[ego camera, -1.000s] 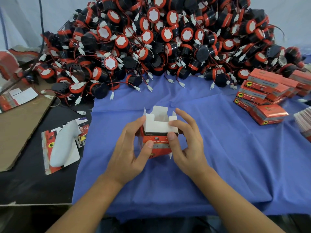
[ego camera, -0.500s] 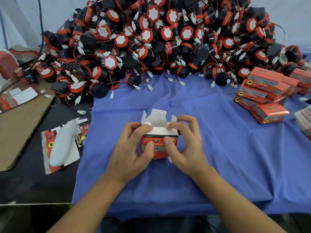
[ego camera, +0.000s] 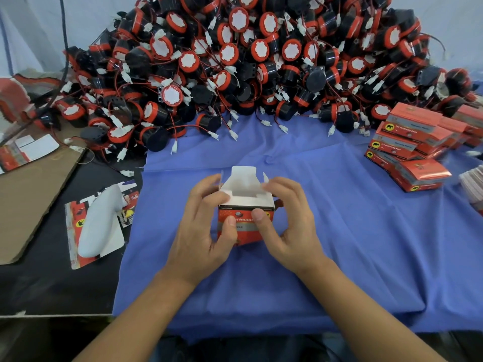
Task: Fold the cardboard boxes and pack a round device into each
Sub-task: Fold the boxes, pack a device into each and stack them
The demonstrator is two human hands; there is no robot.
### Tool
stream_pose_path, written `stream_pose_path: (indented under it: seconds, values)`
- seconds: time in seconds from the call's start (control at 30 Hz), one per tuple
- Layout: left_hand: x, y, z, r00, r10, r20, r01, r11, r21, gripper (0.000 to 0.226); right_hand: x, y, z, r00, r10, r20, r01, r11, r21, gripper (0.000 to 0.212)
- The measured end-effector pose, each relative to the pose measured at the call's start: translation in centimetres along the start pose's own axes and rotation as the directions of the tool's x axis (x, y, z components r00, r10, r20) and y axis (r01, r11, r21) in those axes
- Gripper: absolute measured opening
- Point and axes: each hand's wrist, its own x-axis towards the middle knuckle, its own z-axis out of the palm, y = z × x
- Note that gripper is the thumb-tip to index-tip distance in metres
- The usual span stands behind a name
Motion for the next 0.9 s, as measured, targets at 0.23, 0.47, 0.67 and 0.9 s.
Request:
stream_pose_path:
  seconds: [0.23, 0.47, 0.67, 0.9]
  values:
    - [-0.30, 0.40, -0.25, 0.997, -0.080, -0.021, 0.079, 0.997, -0.012, 0.052, 0.16, -0.28, -0.29, 1.000, -0.002, -0.024, 0.002, 1.000, -0.006, 0.035]
    - [-0.06, 0.54, -0.21, 0.999, -0.040, 0.032, 0.038, 0.998, 0.046, 0.034, 0.12, -0.67, -0.42, 1.000, 0.004, 0.003, -0.004, 0.999, -0.047, 0.029]
    - [-0.07, 0.17, -0.14, 0.999, 0.009, 0.049, -0.011, 0.999, 0.040, 0.025, 0.18, -0.59, -0.41, 0.999, 0.046, 0.028, -0.045, 0.998, -0.033, 0.024]
    - [-0.24, 0.49, -0.23, 0.989, -0.138, 0.061, 0.142, 0.988, -0.063, 0.038, 0.39, -0.59, -0.40, 0.991, 0.123, 0.058, -0.127, 0.989, 0.070, 0.025]
